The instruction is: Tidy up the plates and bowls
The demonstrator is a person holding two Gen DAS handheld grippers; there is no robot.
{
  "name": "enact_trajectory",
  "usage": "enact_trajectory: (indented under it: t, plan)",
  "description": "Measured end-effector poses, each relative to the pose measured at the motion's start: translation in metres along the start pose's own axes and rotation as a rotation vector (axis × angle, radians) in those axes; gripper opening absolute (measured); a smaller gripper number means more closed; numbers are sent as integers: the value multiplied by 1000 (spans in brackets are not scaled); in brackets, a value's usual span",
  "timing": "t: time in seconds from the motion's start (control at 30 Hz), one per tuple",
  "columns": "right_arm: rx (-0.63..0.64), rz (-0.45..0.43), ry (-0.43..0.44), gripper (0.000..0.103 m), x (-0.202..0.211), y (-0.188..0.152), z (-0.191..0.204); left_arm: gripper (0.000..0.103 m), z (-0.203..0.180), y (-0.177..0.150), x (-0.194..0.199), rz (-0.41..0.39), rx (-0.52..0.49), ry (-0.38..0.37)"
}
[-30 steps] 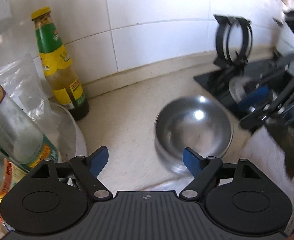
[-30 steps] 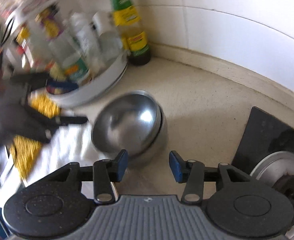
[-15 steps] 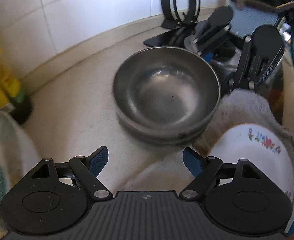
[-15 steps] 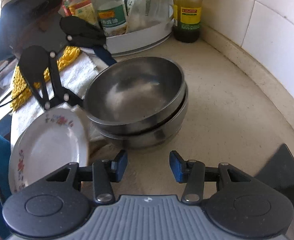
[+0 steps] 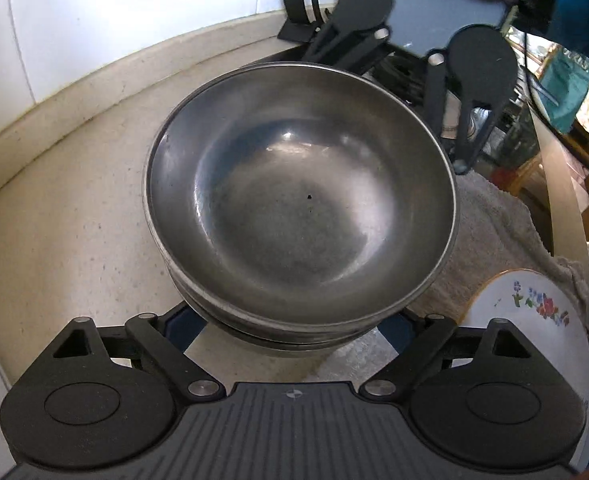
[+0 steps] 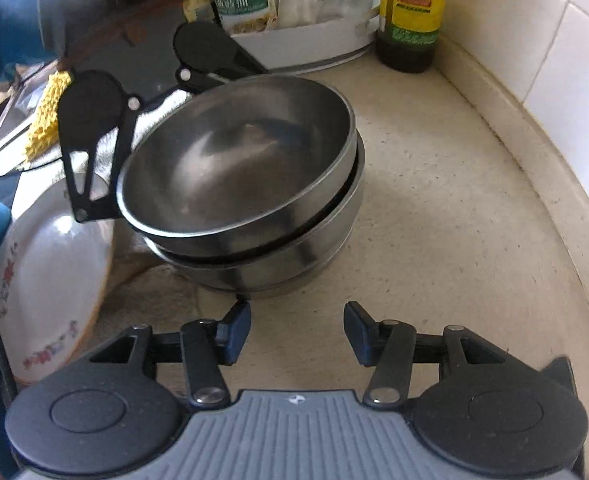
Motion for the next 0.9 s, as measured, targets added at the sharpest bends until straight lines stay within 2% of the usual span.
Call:
enact_trajectory:
  t: [0.17, 0.33, 0.4, 0.57, 0.9]
  plan:
    - [70, 22, 62, 75, -17, 6, -7, 98, 5, 2, -5, -13, -8, -8]
    - [208, 20, 89, 75, -25, 18, 1, 103, 7, 4, -9, -33, -4, 40]
    - [247, 26, 78, 81, -31, 23, 4, 103, 7, 5, -10, -32, -6, 73]
    - [240, -24, 39, 81, -29, 23, 4, 103, 11, 4, -4, -37, 33, 103]
    - [280, -84, -28, 81, 4, 31, 30, 103, -14, 3, 39, -65, -11, 163]
Point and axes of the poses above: each gripper's, at about its wrist camera, not at the fingertips, and x roughly against the way its jaws point, z to its left, y to its top, the point moved 2 cm from there along -x, roughly the way its jaws point, and after that the axes turned 8 degrees about -z, right-handed, at the moved point
